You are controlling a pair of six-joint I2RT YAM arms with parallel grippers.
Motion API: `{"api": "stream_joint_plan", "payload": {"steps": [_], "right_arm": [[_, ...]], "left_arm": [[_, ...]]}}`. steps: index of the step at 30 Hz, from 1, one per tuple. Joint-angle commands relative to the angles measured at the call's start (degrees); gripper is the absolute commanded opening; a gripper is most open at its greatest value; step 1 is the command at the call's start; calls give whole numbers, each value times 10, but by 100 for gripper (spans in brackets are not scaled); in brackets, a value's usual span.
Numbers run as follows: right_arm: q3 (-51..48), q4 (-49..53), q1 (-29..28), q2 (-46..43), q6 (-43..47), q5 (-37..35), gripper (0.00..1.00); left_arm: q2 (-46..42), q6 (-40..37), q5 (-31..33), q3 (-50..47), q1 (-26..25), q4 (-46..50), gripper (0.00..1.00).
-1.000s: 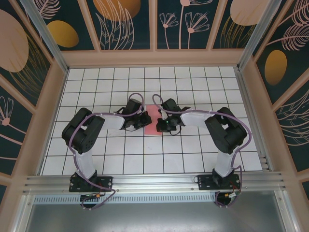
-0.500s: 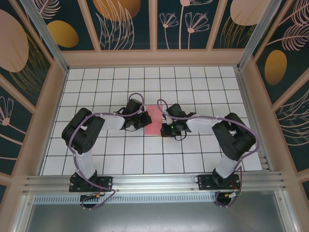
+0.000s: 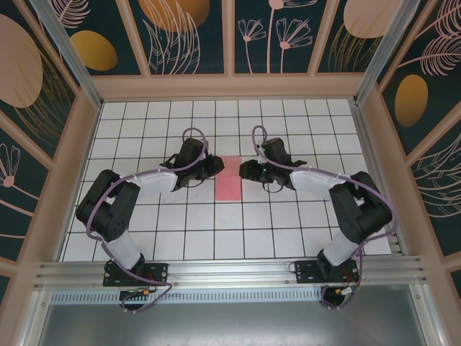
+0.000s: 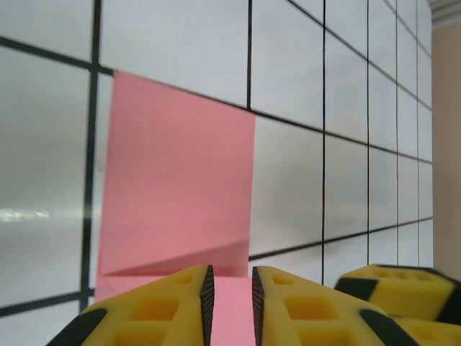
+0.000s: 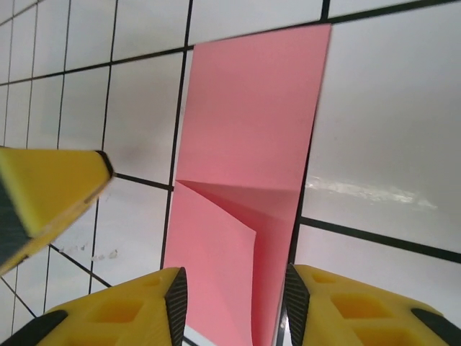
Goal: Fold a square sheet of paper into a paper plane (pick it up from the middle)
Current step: Fold the triangle a second time at the center of the table, then turn over the paper at the center of the table.
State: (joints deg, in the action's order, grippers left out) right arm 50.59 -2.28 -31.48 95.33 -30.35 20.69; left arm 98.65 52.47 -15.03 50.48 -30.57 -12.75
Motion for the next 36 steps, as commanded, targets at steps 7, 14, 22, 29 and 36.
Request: {"api": "stream_joint_plan", "payload": {"steps": [7, 14, 22, 29, 36], "right_arm": [[35, -36, -2, 78, 19, 68, 38], [40, -59, 15, 104, 17, 91, 14], [8, -95, 30, 89, -7, 82, 6], [4, -97, 32, 89, -7, 87, 6], [3, -96, 33, 90, -7, 88, 6]], "left_arm": [[15, 77, -59, -72, 6, -136, 30], [23, 89, -68, -80, 7, -138, 34], [35, 82, -76, -85, 6, -139, 37], [58, 63, -114, -64, 6, -158, 39], [80, 36, -141, -49, 6, -176, 35]]}}
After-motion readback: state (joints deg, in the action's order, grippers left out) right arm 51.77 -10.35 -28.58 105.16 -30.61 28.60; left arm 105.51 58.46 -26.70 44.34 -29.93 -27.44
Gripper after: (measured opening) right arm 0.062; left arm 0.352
